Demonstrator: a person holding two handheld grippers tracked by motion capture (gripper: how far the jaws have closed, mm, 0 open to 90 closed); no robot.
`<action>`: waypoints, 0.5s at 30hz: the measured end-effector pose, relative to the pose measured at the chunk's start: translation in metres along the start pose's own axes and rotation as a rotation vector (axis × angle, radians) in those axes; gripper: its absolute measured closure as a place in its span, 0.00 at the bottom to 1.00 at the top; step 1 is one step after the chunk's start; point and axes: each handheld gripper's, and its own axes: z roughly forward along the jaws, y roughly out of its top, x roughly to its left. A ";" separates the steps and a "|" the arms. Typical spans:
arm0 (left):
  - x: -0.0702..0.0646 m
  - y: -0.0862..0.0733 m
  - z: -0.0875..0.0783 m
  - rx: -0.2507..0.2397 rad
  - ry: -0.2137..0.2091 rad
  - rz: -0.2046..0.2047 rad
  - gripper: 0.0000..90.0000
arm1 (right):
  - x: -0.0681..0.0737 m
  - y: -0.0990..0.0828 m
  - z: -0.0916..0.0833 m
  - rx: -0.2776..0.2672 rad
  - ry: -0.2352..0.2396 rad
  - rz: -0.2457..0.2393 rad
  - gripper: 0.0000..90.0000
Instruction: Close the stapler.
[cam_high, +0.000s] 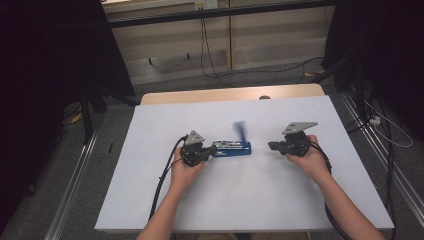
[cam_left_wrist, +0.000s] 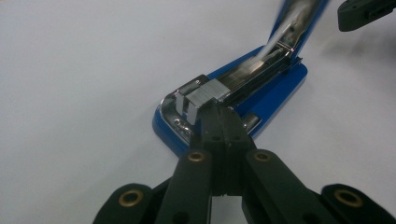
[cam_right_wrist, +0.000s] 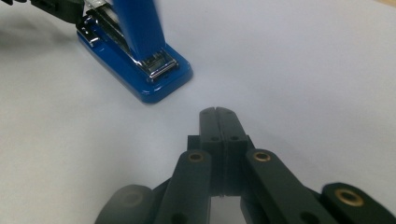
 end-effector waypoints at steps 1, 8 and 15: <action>0.001 0.000 0.000 0.003 -0.011 -0.008 1.00 | 0.000 0.000 0.000 -0.001 0.002 -0.003 1.00; -0.002 0.001 0.000 0.006 -0.029 -0.014 1.00 | 0.003 -0.002 -0.001 -0.036 0.050 0.024 0.98; -0.005 0.003 -0.009 -0.004 -0.072 -0.030 0.82 | 0.007 -0.007 -0.008 -0.068 0.060 0.070 0.77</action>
